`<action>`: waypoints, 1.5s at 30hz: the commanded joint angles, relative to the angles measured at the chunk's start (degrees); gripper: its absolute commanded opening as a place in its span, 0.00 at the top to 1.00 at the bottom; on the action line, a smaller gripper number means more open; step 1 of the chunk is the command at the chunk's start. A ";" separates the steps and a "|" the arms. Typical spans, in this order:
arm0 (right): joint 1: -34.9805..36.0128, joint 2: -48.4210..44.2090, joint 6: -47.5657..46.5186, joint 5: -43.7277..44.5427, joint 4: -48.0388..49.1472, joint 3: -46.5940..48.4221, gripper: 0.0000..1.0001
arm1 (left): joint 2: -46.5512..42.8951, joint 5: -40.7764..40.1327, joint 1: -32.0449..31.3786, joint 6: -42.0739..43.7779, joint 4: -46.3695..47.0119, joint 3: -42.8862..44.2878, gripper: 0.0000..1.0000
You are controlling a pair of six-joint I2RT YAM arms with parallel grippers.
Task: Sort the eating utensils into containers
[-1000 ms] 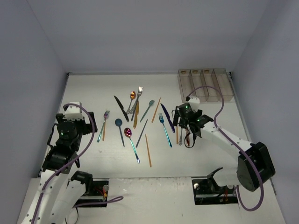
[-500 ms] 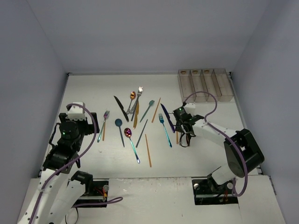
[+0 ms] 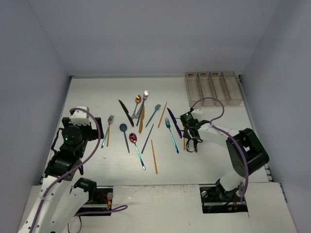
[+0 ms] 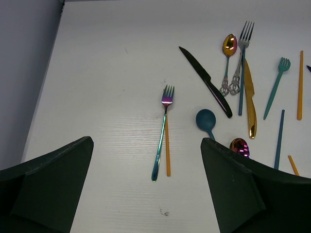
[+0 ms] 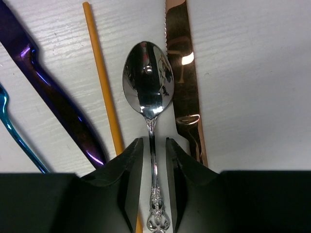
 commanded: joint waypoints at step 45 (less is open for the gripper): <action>-33.03 26.30 -67.02 -7.39 13.38 53.87 1.00 | 3.08 -4.22 -3.77 3.77 4.75 -0.86 0.09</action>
